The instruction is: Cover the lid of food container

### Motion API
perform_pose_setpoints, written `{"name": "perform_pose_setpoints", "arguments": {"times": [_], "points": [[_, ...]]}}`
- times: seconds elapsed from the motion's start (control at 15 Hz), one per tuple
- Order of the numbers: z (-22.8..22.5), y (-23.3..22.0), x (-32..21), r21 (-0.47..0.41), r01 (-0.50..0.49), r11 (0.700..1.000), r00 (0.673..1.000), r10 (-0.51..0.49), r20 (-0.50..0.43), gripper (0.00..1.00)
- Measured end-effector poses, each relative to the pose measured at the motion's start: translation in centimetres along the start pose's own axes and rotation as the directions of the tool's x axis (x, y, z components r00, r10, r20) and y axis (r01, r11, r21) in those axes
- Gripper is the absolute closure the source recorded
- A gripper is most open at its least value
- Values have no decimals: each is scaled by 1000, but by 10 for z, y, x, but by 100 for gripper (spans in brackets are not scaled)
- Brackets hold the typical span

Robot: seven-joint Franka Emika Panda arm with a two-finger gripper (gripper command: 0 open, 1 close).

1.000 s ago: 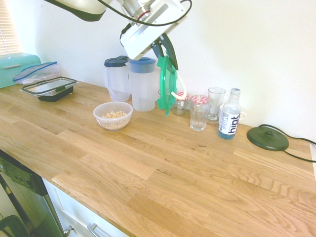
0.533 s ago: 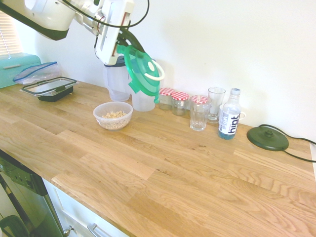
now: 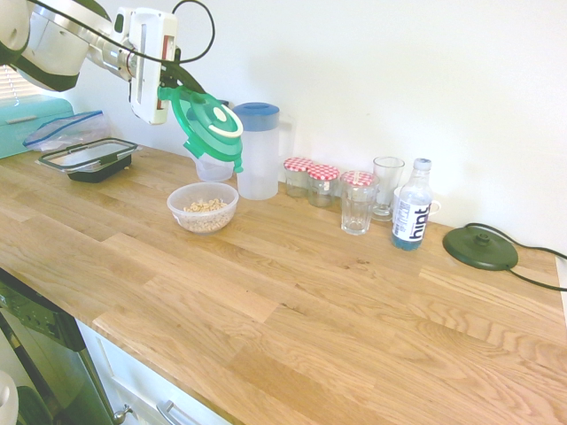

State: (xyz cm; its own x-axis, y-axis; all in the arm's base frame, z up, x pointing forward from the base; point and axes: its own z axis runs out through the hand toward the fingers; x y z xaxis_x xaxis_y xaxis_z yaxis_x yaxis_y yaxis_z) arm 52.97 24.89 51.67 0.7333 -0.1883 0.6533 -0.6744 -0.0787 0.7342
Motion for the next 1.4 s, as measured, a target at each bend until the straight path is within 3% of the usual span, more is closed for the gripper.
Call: {"name": "perform_pose_setpoints", "arguments": {"times": [0.33,0.73,1.4], "points": [[-19,-40,-8,-95,-56,994,997,51,-56,100],[-56,-65,-58,-113,-51,992,994,40,-99,100],[-40,-102,-87,-197,-92,976,993,75,-94,100]]}}
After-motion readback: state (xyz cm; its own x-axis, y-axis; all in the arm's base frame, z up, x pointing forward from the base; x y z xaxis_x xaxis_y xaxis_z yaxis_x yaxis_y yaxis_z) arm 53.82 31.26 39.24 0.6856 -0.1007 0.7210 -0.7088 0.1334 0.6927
